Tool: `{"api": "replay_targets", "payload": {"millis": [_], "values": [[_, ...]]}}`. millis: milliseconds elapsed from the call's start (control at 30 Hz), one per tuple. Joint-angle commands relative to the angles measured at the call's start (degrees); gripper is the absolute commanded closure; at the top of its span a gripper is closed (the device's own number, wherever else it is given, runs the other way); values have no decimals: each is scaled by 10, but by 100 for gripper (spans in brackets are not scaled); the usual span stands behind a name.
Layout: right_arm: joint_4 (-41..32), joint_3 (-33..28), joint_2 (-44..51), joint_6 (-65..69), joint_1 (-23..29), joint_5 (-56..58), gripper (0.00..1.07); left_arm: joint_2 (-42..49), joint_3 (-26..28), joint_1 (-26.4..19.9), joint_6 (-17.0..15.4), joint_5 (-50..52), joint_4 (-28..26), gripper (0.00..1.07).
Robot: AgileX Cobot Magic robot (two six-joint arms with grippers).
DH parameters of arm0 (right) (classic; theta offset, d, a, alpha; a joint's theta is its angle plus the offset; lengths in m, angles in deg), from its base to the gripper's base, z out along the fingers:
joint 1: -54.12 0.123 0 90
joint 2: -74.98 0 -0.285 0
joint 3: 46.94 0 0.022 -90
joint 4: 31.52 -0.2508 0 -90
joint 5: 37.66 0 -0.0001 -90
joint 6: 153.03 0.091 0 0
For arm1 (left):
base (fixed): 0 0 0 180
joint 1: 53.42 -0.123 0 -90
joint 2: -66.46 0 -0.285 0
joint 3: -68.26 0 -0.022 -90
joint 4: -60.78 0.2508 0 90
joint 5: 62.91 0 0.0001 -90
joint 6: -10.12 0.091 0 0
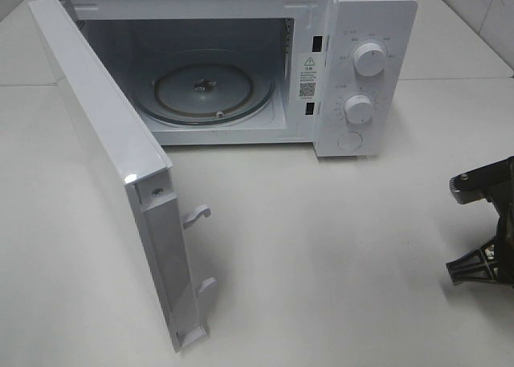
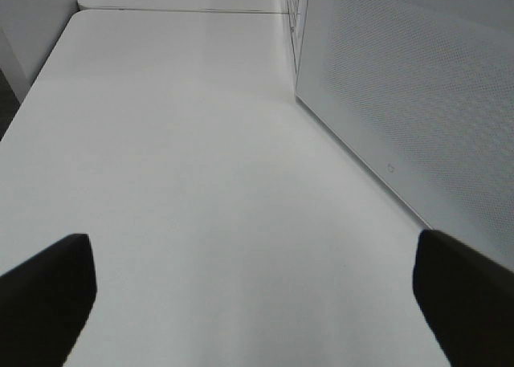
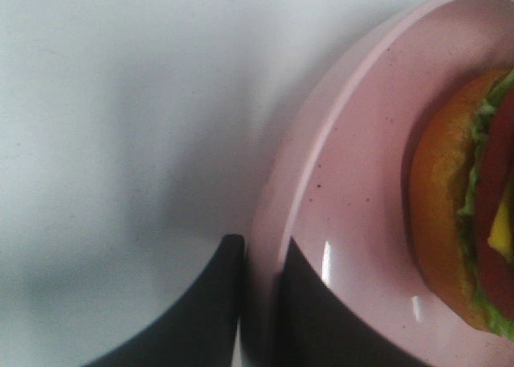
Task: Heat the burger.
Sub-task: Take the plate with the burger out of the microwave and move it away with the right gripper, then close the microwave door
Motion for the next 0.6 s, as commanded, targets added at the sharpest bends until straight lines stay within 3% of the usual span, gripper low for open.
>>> {"api": "replay_targets", "payload": {"millis": [33,67,233,433,600], "values": [[11,5,1,-7,-4,14,88,7,-1,-2,-2,7,-5,7],[-1,5,1,-17,-3,14,80,7,-1,-2,-2,7,-5,7],[-47,5,19,-49,-2,2,65,7,-1,-2,-2,7,-5,7],[-103,5,77,-117,-2,-22,60,7,-1,-2,-2,7,-5,7],[-173,5,187,-240,-2,-56,53,7,-1,-2,-2,7,-5,7]]}}
